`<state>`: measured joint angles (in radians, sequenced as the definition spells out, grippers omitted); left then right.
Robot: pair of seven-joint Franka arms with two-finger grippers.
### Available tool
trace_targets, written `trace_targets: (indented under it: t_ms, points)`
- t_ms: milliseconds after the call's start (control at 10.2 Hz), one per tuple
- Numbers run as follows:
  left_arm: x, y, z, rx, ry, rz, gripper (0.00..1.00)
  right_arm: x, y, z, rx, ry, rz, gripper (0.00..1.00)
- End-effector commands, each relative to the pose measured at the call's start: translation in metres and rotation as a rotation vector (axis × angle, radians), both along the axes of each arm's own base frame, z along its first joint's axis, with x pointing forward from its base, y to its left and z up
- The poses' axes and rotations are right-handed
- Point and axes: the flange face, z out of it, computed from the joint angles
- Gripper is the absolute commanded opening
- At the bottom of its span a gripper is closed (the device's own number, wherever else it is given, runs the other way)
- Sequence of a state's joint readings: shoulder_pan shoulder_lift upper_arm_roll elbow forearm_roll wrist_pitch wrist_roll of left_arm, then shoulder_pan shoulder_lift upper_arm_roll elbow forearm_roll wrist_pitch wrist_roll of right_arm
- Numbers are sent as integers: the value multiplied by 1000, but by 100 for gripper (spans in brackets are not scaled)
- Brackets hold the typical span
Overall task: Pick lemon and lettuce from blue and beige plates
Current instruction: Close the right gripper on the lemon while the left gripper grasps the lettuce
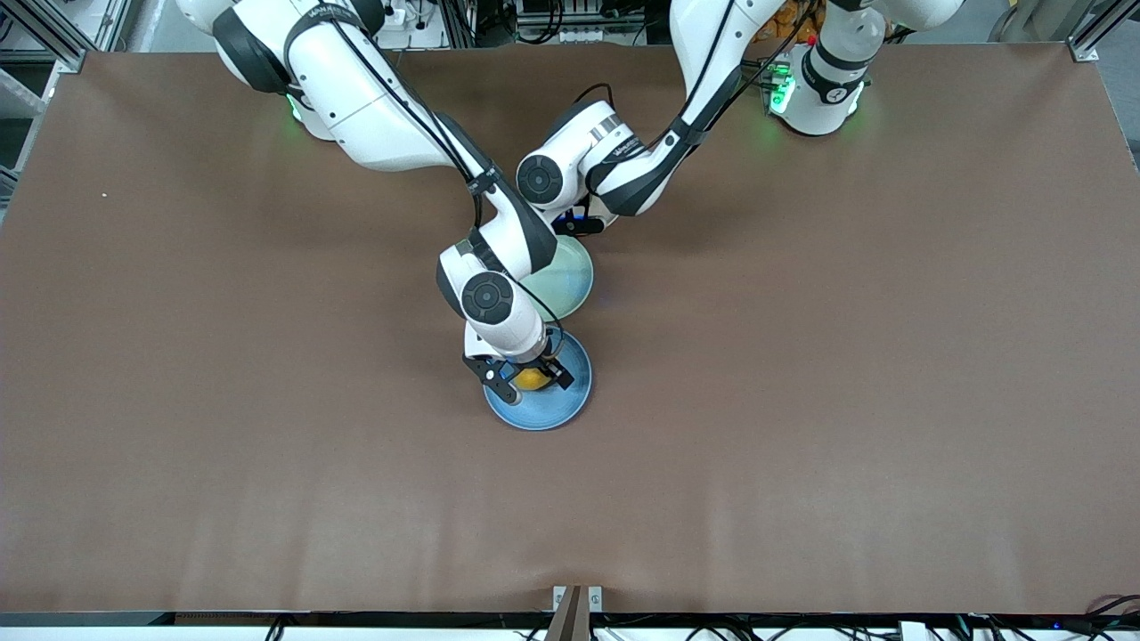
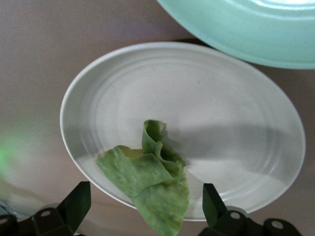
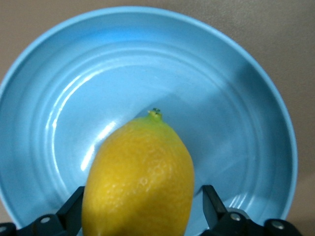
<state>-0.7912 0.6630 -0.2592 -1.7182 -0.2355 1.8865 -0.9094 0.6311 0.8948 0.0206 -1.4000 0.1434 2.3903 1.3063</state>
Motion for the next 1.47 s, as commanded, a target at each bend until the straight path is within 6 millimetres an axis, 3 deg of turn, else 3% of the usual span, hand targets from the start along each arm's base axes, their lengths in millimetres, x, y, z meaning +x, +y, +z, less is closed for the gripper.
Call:
trace_targets:
  t_ms: [0,294,490,783,979,1077,1371]
  points:
    - [-4,-10,-15,13,34,37,100,-10,17,-7,-19,-8,21,47]
    - [-3,-12,-21,0,27,48,100,-5,11,-3,-20,-4,21,6]
    - [-9,-15,-25,2,27,39,100,0,1,9,-42,41,21,5]
    - [-10,-15,-28,5,28,41,100,20,-12,52,-89,144,57,5]
    - [-14,-14,-30,9,31,34,100,26,-29,58,-99,190,96,5]
    - [-15,-14,-32,13,34,33,100,29,-34,72,-96,187,119,5]
    - [-21,-16,-34,17,35,25,100,46,-81,88,-115,237,234,5]
